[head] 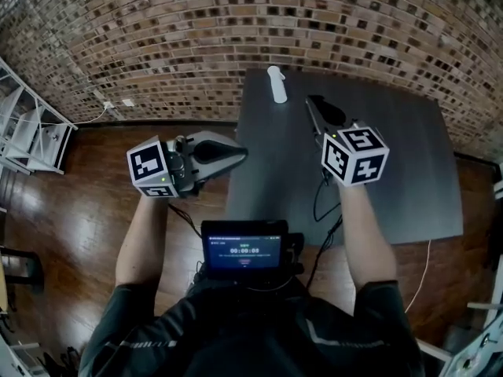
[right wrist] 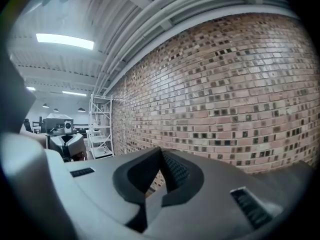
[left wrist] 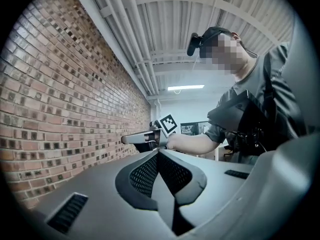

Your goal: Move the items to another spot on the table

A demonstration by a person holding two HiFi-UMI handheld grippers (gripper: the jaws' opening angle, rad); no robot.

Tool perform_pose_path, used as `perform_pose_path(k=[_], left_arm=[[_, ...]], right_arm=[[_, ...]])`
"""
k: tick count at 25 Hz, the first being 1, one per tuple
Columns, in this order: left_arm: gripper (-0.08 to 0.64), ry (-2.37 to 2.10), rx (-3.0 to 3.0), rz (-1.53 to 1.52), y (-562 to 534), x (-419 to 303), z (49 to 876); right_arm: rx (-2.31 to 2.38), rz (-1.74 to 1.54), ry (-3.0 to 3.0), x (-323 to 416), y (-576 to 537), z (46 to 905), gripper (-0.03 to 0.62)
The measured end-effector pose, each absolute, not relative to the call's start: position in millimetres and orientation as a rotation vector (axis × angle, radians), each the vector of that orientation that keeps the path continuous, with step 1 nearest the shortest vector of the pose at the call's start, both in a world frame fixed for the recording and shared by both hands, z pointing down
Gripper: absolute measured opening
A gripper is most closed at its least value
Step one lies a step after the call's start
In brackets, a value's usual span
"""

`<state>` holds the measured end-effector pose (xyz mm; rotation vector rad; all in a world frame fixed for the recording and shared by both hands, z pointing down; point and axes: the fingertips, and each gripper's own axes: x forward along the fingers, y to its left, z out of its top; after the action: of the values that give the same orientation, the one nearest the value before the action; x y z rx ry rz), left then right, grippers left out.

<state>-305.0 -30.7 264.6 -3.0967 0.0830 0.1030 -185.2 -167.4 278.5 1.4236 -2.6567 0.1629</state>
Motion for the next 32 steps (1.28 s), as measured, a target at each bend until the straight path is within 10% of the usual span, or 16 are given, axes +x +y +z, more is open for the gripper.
perform_pose_path(k=[32], left_arm=[[-0.008, -0.133, -3.148, 0.026, -256, -348, 335]], right_arm=[[1.439, 0.364, -2.406, -230, -422, 367, 0.051]])
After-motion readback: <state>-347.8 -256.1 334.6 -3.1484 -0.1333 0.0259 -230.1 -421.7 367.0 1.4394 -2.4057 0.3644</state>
